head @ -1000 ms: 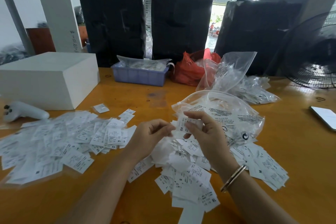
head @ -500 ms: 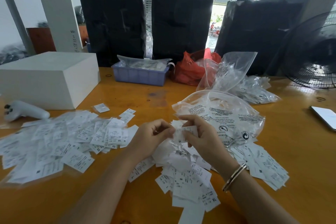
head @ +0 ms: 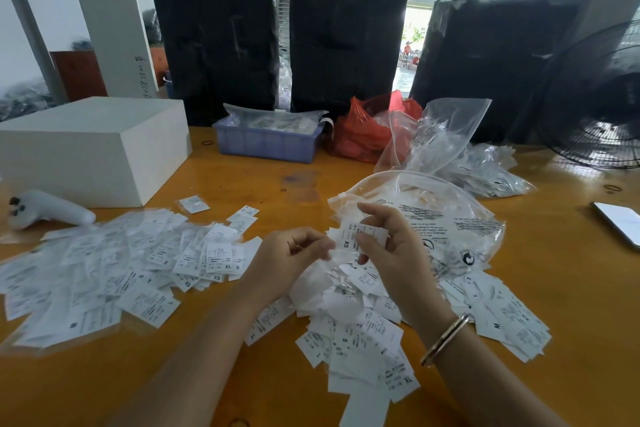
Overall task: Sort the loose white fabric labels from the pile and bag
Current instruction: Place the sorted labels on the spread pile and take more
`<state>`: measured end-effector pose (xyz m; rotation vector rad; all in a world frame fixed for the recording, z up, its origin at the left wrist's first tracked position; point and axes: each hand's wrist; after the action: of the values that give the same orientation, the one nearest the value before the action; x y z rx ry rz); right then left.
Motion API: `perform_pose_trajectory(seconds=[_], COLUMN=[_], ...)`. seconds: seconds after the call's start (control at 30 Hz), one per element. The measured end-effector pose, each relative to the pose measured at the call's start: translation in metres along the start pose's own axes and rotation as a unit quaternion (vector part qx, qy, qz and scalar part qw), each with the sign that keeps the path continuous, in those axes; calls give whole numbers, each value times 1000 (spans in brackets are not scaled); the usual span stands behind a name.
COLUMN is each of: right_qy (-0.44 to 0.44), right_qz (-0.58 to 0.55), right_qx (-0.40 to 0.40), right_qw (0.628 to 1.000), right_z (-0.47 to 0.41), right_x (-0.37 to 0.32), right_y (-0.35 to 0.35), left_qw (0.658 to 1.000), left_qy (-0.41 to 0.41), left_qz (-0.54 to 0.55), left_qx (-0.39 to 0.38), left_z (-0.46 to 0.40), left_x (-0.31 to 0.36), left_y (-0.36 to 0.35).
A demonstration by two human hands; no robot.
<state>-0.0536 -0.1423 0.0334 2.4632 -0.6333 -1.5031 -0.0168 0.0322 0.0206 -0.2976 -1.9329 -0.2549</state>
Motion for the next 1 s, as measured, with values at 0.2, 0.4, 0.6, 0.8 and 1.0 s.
perform_pose_trajectory(seconds=[0.2, 0.4, 0.6, 0.8, 1.0], right_qy=[-15, -29, -44, -53, -68], right_qz=[18, -22, -16, 5, -36], right_qx=[-42, -25, -45, -70, -58], right_qw=[999, 999, 998, 996, 995], right_z=[2, -1, -2, -1, -3], right_x=[-1, 1, 2, 1, 6], right_y=[-3, 1, 3, 0, 4], left_qw=[1000, 1000, 999, 999, 997], left_qy=[-1, -6, -20, -31, -52], left_qz=[1, -9, -21, -36, -44], left_qx=[-6, 10, 18, 23, 45], left_z=[1, -1, -1, -3, -2], left_x=[-1, -2, -3, -4, -5], left_y=[1, 2, 2, 2, 3])
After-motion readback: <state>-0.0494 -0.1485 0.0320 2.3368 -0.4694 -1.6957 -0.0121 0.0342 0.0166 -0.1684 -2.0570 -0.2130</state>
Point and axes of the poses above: each hand's wrist, its own z-axis away from the middle knuckle, its own y-axis out of the back of the hand, x = y × z, and after that the axes turned 15 degrees about z, right-handed
